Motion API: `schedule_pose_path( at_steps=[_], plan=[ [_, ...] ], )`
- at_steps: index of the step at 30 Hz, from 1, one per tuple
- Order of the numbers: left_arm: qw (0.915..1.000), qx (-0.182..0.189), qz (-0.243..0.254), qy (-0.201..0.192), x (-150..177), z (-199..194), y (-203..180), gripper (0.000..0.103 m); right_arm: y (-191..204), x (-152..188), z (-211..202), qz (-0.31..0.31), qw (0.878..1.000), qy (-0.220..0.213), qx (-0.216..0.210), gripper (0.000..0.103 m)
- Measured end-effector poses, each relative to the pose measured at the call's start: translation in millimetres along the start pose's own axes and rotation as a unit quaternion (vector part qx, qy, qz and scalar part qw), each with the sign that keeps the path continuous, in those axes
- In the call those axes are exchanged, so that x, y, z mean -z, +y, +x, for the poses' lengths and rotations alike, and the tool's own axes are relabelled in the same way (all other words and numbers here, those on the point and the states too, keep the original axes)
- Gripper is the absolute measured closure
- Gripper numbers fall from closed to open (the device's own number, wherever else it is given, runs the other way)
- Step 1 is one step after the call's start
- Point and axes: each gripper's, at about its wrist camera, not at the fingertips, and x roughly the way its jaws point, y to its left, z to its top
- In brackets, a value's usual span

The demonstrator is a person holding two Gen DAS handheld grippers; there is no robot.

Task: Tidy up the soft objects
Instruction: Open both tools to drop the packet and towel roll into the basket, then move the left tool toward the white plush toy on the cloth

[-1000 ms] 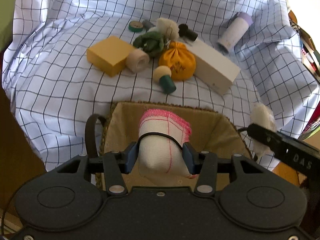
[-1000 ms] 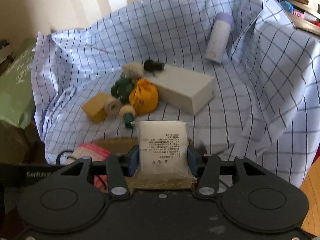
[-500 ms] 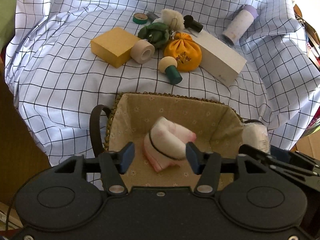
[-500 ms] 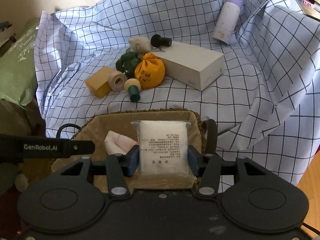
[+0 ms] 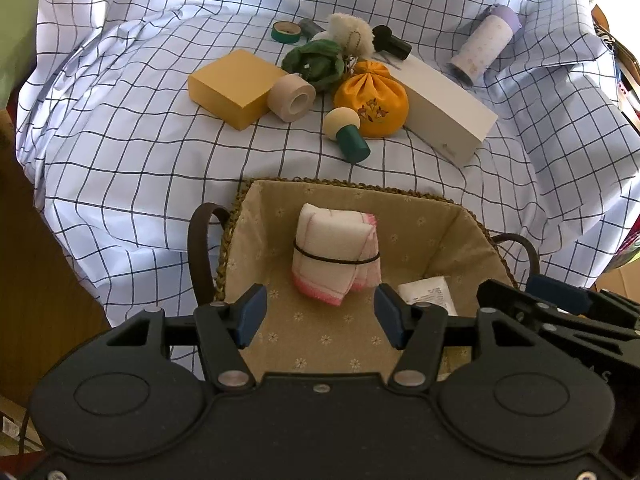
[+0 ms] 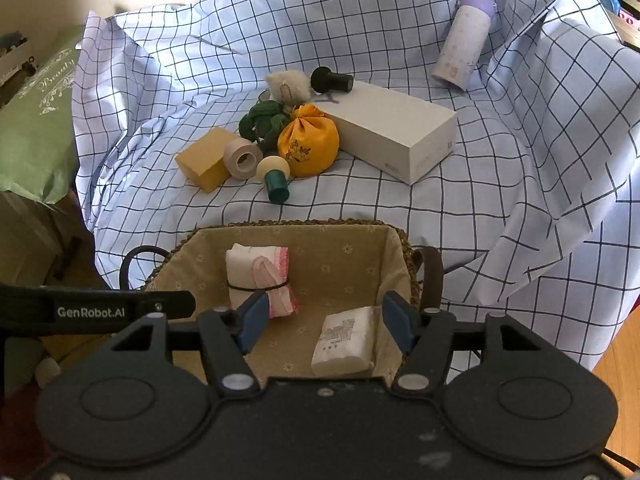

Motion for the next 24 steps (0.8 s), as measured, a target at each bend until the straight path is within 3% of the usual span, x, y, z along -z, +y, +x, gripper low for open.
schedule_pose_path(
  at_steps=[9,12,24],
  plan=[
    [0.9998,-0.015,0.002,-0.013,-10.0,-3.4,1.6,0.045,-1.9,-13.5,2.9,0.007,1.0,0.002,0.0,0.038],
    [0.9997,-0.017,0.003,-0.018,-13.2,-4.2,2.4,0.035,-0.8,-17.5,5.3,0.01,1.0,0.005,0.001,0.038],
    [0.9995,-0.024,0.003,-0.02,-26.9,3.0,8.0,0.035,2.5,-31.5,22.6,0.02,1.0,0.022,-0.001,0.036]
  ],
)
